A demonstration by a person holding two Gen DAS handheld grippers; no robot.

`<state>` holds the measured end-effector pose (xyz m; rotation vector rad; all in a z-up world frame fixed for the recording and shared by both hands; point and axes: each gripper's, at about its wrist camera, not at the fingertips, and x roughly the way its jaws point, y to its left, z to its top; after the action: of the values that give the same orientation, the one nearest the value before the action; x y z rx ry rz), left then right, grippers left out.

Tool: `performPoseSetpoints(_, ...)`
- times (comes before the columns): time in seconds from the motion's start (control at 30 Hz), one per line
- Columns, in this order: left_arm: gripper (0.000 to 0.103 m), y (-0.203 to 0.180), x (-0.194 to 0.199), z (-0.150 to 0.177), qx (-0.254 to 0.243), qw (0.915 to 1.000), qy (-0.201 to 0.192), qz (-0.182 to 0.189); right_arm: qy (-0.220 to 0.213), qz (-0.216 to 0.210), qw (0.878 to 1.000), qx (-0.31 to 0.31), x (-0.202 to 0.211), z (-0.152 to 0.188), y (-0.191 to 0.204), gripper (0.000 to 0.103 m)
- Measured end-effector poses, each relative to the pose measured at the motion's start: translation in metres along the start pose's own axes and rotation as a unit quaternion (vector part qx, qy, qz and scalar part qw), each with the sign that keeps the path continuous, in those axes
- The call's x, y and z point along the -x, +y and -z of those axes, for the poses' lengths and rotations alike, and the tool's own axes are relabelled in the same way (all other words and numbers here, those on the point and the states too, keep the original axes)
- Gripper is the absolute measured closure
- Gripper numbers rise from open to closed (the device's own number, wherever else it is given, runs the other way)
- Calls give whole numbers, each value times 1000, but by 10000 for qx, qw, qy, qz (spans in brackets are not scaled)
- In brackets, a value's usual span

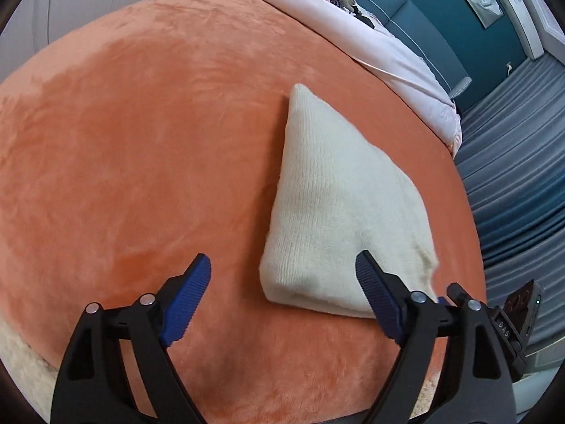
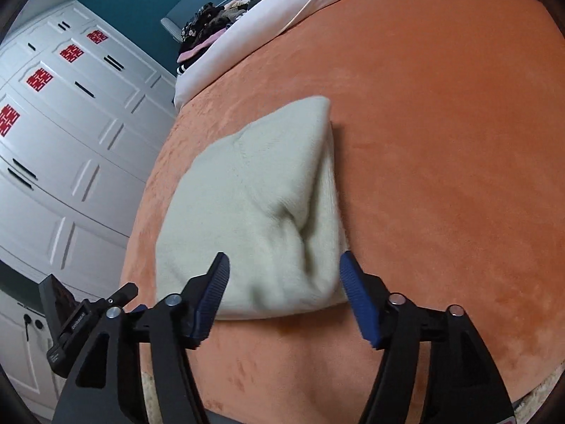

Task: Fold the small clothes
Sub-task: 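Pinch the bundle's edge with the right gripper and fold it over in half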

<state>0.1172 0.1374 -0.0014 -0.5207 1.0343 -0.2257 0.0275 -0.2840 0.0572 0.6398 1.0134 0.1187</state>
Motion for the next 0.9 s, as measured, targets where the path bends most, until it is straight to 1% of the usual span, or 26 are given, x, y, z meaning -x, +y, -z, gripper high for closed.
performPoseSetpoints(0.1,21,-8,-22,-2,-98,9998,163,-16,226,97,9993,-264,-31,-3,-5,28)
performPoseSetpoints(0.17,21,-12,-36,1,-216,9994,247,-52,464,176,9978,-447,-54,1,-13,28)
performPoseSetpoints(0.2,27,-12,-47,1,-256,9988,345,-248,582,167,9971,-469,-62,2,-14,35)
performPoseSetpoints(0.23,42,-14,-54,1,-271,9981,463,-307,591,168,9973,-391,-62,0,-10,54)
performPoseSetpoints(0.27,50,-15,-56,0,-230,9980,553,-202,484,185,9983,-251,-55,-6,-1,63)
performPoseSetpoints(0.3,50,-16,-50,3,-223,9983,502,-185,294,50,9995,-108,-40,-8,8,81)
performPoseSetpoints(0.33,50,-22,-45,1,-376,9982,393,-236,111,-3,9999,74,-26,-14,19,82)
performPoseSetpoints(0.4,50,-31,-40,5,-709,9963,318,-368,-29,64,9989,466,-16,-18,31,82)
performPoseSetpoints(0.43,49,-33,-43,8,-810,9952,343,-439,63,255,9977,621,-23,-17,30,81)
performPoseSetpoints(0.47,48,-32,-48,11,-849,9942,406,-527,307,509,9958,702,-37,-12,24,80)
performPoseSetpoints(0.5,46,-31,-53,12,-843,9936,464,-591,656,815,9918,740,-58,-4,13,77)
performPoseSetpoints(0.53,43,-30,-57,14,-795,9936,509,-623,683,872,9914,701,-64,4,4,68)
performPoseSetpoints(0.6,42,-33,-55,19,-818,9932,446,-701,549,762,9940,562,-51,7,4,66)
performPoseSetpoints(0.67,42,-43,-48,21,-1018,9903,378,-865,367,874,9942,509,-31,7,11,66)
performPoseSetpoints(0.73,44,-53,-39,24,-1195,9872,284,-1014,56,1016,9919,755,-10,6,26,66)
performPoseSetpoints(0.8,44,-61,-28,22,-1278,9865,120,-1022,-326,1054,9882,1060,11,0,43,66)
performPoseSetpoints(0.87,44,-72,-15,16,-1275,9875,-74,-920,-483,993,9851,1317,18,-13,64,67)
performPoseSetpoints(0.9,44,-75,-11,13,-1270,9878,-149,-893,-507,960,9837,1436,17,-23,75,70)
